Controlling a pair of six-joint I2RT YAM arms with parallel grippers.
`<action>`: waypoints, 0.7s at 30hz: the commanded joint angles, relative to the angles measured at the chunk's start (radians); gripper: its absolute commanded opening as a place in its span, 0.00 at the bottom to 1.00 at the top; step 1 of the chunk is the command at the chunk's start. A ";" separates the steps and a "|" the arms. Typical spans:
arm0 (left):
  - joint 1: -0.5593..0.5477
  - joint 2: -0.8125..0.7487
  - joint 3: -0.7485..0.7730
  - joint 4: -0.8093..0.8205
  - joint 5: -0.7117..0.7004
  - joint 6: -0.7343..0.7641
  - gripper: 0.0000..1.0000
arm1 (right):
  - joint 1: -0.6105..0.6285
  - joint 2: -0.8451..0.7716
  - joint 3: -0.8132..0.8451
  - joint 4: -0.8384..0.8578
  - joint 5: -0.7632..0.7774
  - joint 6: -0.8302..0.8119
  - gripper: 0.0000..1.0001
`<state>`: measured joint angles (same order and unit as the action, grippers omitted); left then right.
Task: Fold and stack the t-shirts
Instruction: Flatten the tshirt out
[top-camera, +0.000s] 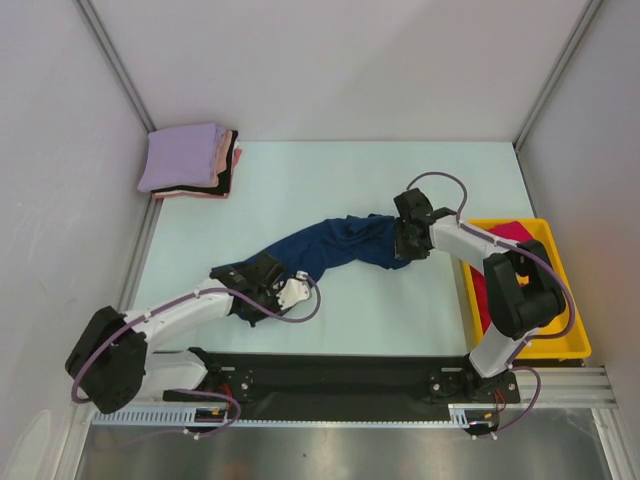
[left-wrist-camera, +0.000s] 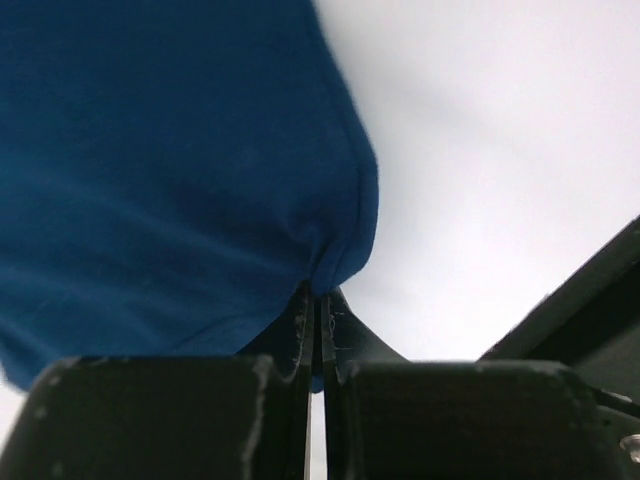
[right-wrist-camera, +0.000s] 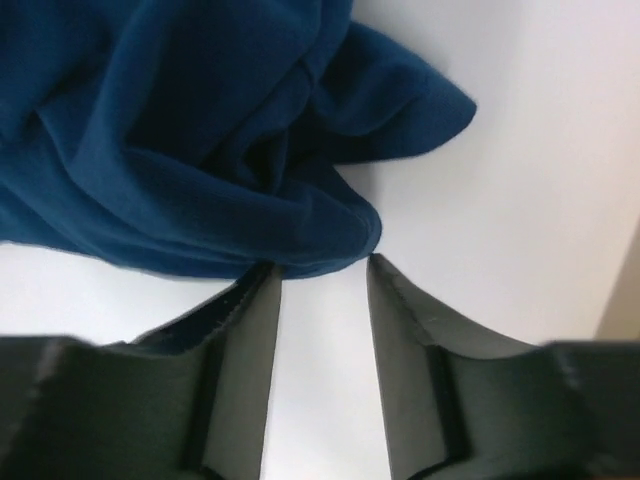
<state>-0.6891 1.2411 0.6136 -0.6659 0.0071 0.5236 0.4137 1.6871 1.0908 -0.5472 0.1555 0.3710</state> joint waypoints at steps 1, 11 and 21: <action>0.032 -0.089 0.102 -0.027 -0.061 -0.007 0.00 | -0.035 0.000 -0.023 0.090 -0.049 -0.035 0.34; 0.232 -0.189 0.340 -0.150 -0.096 0.030 0.00 | -0.055 -0.160 0.043 0.023 0.021 -0.041 0.00; 0.290 -0.151 0.915 -0.320 -0.143 0.030 0.00 | -0.049 -0.509 0.427 -0.247 0.213 -0.083 0.00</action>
<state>-0.4168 1.0866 1.3739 -0.9199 -0.0914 0.5507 0.3565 1.2896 1.3956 -0.6788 0.2626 0.3199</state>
